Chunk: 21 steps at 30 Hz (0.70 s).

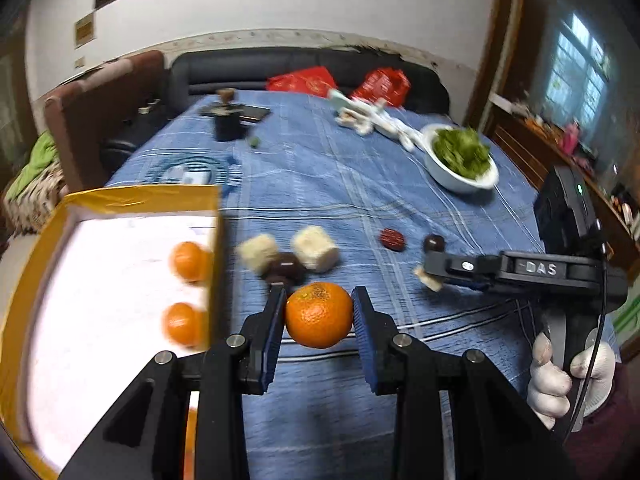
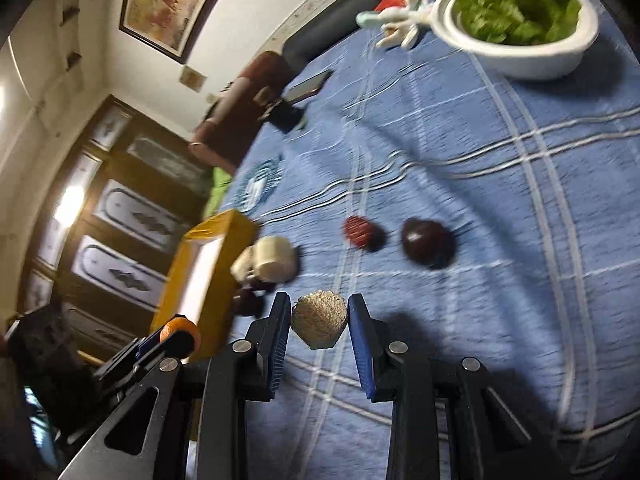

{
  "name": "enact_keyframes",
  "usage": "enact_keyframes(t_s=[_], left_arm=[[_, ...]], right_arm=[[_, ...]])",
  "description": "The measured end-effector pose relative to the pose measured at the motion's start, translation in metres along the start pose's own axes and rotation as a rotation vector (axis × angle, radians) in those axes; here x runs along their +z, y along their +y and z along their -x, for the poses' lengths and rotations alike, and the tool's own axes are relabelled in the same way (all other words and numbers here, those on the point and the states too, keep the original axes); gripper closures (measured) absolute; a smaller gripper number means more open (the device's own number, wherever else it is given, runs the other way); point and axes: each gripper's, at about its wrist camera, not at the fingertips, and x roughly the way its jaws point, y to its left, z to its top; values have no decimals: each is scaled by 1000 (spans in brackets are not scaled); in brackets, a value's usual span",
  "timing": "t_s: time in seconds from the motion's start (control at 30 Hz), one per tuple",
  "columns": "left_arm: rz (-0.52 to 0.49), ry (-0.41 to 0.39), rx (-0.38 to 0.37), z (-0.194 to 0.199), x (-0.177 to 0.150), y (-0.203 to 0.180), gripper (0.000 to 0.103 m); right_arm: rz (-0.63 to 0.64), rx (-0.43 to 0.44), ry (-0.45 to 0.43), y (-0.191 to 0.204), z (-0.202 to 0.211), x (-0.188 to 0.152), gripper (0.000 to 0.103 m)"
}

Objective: Organize fruits
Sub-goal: 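Carry the yam slice and orange into the tray and open both tools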

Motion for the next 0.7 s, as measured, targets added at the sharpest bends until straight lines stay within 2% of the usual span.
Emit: enact_keyframes(t_s=[0.03, 0.2, 0.27, 0.37, 0.5, 0.7], left_arm=[[18, -6, 12, 5, -1, 10, 71], [114, -20, 113, 27, -13, 66, 70], [158, -24, 165, 34, -19, 93, 70], [218, -16, 200, 38, -29, 125, 70], [279, 8, 224, 35, -40, 158, 70], [361, 29, 215, 33, -58, 188, 70]], right_arm=[[5, 3, 2, 3, -1, -2, 70], [126, -102, -5, 47, -7, -19, 70], [167, -99, 1, 67, -11, -27, 70], [231, -80, 36, 107, -29, -38, 70], [320, -75, 91, 152, -61, -49, 69], [394, -93, 178, 193, -117, -69, 69]])
